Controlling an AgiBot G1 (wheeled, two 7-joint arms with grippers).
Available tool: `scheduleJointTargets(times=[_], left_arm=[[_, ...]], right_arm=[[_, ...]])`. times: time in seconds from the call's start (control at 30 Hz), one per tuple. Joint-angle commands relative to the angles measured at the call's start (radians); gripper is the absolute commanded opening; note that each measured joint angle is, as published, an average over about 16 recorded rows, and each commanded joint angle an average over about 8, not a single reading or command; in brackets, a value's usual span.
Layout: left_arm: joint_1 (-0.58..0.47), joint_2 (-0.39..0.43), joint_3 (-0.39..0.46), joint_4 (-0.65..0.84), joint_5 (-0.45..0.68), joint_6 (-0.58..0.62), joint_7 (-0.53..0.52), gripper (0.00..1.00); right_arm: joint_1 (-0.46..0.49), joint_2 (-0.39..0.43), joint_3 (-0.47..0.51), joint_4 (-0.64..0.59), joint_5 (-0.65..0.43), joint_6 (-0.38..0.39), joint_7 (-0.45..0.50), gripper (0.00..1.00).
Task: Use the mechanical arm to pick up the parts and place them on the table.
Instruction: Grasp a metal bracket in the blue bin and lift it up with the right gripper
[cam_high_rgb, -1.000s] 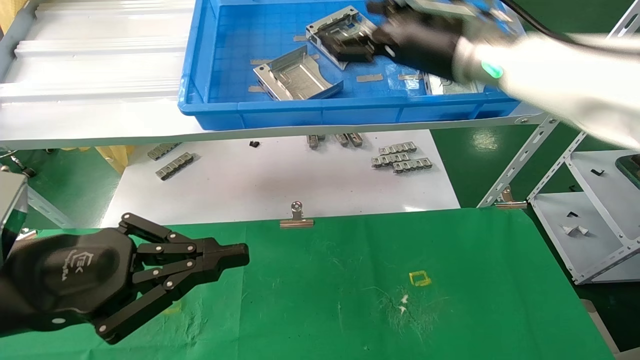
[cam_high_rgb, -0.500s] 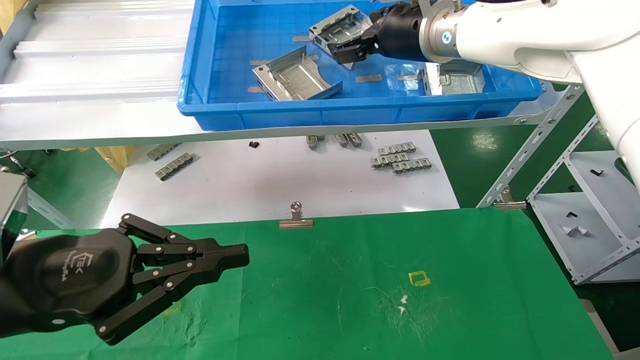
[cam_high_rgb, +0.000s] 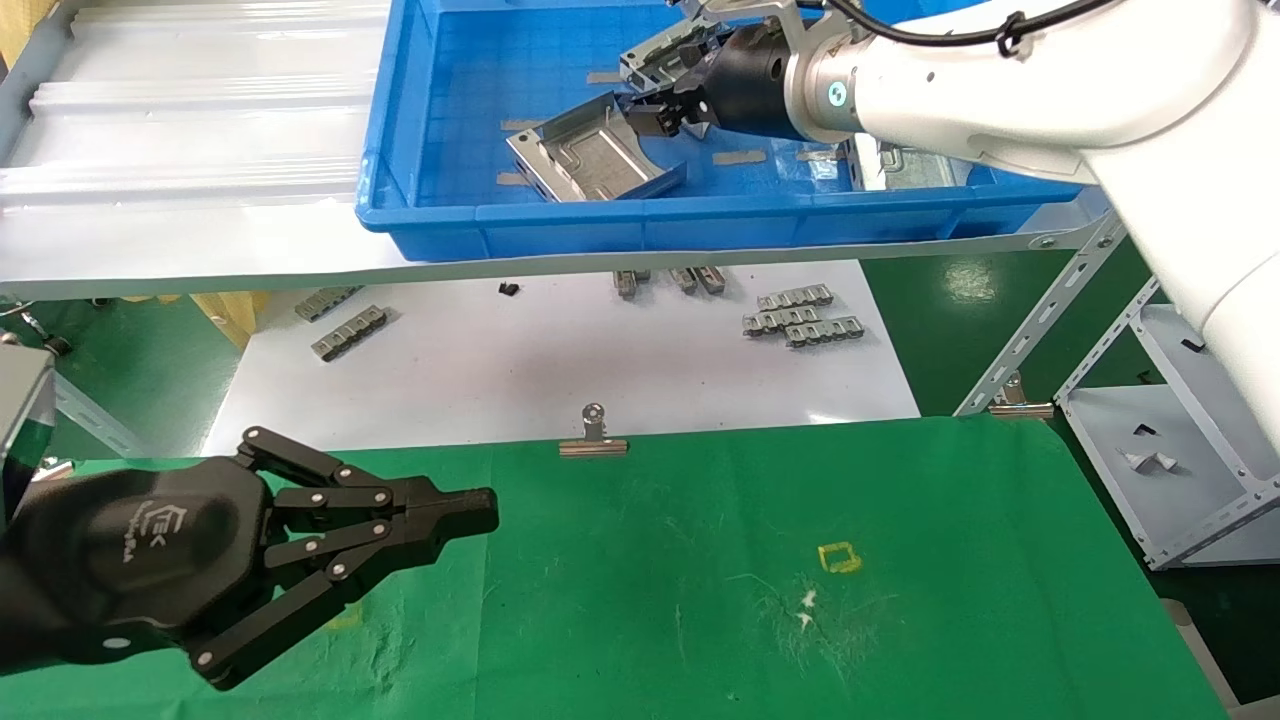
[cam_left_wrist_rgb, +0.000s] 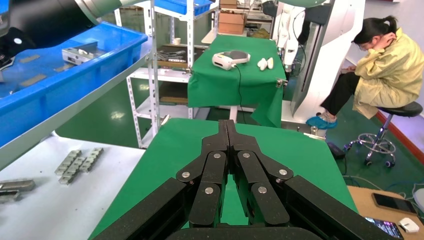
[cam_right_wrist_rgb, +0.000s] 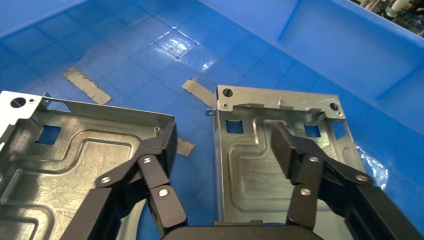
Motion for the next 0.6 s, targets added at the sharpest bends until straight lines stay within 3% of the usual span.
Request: scheduleJointTargets(times=[0.03, 0.33, 0.6], left_arm=[[0.0, 0.0, 0.0, 0.0, 0.0, 0.0, 0.0, 0.0], [0.0, 0.0, 0.0, 0.0, 0.0, 0.0, 0.0, 0.0], [0.0, 0.0, 0.0, 0.0, 0.0, 0.0, 0.0, 0.0]], right_arm=[[-0.002, 0.0, -0.03, 0.012, 0.008, 0.017, 0.025, 0.0], [-0.001, 0.001, -0.139, 0.034, 0.041, 0.084, 0.126, 0.0], [0.011, 0.003, -0.208, 0.046, 0.074, 0.109, 0.161, 0.0]])
